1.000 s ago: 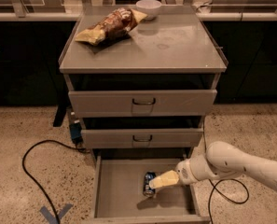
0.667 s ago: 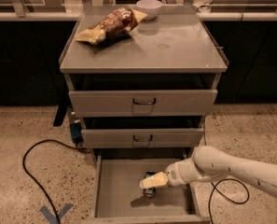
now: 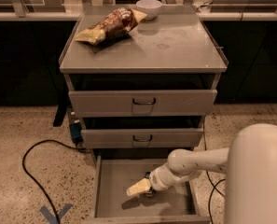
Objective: Pick pepsi can from bottom drawer and place on counter
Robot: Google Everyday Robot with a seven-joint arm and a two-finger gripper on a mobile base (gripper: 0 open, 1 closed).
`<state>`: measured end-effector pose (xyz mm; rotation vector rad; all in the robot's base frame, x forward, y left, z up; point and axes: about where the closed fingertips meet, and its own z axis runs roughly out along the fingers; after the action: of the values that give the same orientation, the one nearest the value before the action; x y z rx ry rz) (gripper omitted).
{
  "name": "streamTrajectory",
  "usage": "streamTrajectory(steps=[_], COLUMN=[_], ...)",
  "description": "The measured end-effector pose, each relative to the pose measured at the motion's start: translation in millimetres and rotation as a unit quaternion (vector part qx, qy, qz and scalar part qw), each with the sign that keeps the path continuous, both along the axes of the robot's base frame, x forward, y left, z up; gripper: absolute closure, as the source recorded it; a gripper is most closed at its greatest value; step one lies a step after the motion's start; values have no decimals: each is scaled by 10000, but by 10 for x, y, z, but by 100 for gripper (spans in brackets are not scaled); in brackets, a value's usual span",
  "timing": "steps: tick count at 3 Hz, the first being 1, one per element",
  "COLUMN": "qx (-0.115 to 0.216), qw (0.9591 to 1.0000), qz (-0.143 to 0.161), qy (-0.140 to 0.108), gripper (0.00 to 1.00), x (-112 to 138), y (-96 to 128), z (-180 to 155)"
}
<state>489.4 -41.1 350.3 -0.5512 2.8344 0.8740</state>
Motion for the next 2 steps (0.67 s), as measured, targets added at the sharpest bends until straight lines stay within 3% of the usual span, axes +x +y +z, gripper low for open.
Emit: streamTrajectory(steps=[1,2], qx=[-205,-204], qw=[9994,9994], qz=[213,213], qy=[159,160], gripper=[0,0], x=[-35,-34], y=[61,62], z=[-251,-252])
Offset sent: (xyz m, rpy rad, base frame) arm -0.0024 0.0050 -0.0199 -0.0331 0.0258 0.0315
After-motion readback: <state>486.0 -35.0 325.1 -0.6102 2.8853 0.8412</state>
